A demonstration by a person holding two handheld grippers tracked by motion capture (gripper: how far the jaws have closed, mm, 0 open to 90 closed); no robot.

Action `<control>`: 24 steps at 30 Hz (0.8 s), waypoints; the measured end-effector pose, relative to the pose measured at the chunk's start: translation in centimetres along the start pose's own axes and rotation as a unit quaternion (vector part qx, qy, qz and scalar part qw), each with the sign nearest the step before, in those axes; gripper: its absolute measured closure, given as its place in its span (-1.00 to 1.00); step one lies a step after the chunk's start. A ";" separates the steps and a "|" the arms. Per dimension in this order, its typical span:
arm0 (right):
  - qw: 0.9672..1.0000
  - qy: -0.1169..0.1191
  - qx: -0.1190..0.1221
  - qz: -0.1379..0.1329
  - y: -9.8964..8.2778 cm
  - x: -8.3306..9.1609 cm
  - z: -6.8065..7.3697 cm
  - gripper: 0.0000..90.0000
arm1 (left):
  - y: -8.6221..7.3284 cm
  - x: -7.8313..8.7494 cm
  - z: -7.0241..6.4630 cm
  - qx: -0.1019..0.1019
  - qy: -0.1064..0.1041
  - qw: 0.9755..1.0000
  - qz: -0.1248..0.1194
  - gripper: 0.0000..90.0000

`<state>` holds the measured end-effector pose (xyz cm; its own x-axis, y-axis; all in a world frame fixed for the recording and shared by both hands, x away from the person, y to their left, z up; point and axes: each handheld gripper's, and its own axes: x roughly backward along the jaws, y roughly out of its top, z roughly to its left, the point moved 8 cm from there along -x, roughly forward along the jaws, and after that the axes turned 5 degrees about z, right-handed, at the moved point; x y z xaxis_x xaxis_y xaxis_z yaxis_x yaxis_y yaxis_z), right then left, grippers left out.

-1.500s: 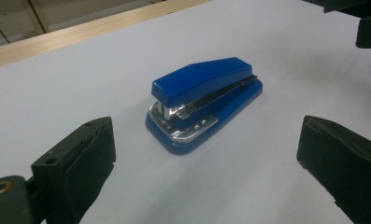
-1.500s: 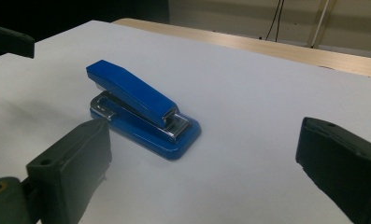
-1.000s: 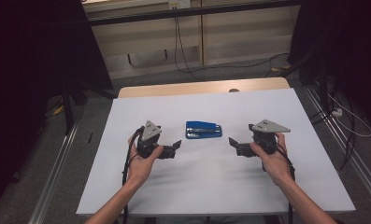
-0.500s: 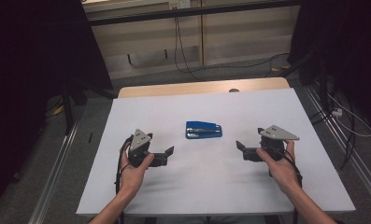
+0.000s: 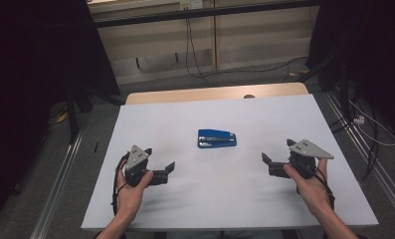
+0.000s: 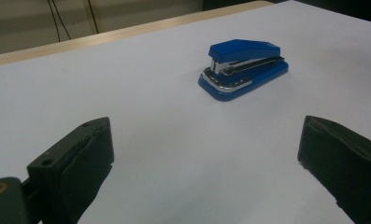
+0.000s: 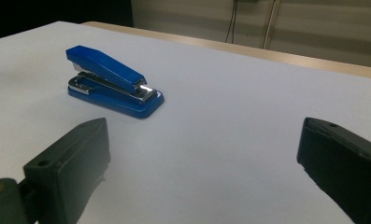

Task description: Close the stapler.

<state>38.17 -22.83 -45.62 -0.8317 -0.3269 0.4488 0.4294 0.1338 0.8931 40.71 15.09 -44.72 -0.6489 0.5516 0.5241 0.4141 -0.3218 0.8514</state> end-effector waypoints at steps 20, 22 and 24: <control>0.999 -0.035 -0.027 -0.010 -2.0 3.2 -1.8 -0.98 | -2.3 3.3 0.2 -0.002 0.017 1.000 0.000 -0.91; 0.999 -0.039 -0.026 -0.011 -2.1 3.5 -1.9 -0.98 | -2.5 3.5 0.2 -0.004 0.021 1.000 0.000 -0.91; 0.999 -0.039 -0.030 -0.013 -2.2 3.8 -2.0 -0.98 | -2.7 3.8 0.3 0.000 0.027 1.000 -0.003 -0.91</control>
<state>34.74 -26.20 -45.95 -0.8665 -0.2562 0.4285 0.4259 0.0685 0.9022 37.32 18.22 -45.04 -0.6852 0.5106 0.5194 0.4103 -0.3186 0.8545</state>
